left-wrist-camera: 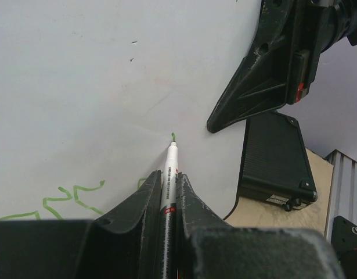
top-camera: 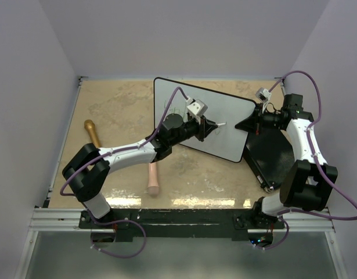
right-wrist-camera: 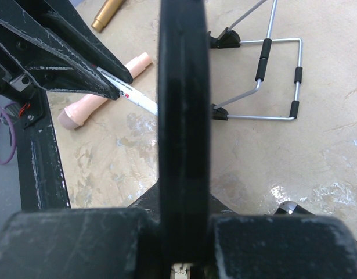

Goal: Write a sentence on the whiteboard
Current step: Write on the whiteboard at the center of the board.

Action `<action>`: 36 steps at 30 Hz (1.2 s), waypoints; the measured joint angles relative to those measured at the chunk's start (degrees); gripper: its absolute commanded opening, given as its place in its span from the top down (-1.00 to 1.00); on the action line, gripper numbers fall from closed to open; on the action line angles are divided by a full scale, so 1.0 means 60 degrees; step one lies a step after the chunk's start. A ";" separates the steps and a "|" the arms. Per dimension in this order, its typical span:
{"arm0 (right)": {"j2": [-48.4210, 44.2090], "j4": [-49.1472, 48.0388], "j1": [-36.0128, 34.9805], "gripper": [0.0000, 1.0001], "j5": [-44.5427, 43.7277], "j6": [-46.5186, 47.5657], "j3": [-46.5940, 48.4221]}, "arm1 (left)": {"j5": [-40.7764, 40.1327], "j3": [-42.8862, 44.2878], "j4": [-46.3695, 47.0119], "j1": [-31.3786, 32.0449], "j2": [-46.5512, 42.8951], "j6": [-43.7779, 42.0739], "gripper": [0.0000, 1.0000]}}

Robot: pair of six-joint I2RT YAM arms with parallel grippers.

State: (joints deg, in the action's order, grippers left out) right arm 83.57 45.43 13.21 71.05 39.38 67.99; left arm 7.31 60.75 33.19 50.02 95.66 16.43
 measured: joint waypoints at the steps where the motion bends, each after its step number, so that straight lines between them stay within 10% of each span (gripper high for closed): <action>1: 0.0000 0.0000 0.0000 1.00 0.0000 0.0000 0.0000 | 0.0000 0.0000 0.0000 0.0000 0.0000 -0.0004 1.00; 36: 0.0000 -0.0062 0.0007 1.00 0.0000 0.0004 0.0000 | 0.0069 -0.1053 -0.0120 -0.0004 -0.0146 0.0015 1.00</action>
State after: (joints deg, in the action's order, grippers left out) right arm 83.57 45.06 13.26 71.05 39.40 67.99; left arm 7.73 54.43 32.47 50.00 94.78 16.51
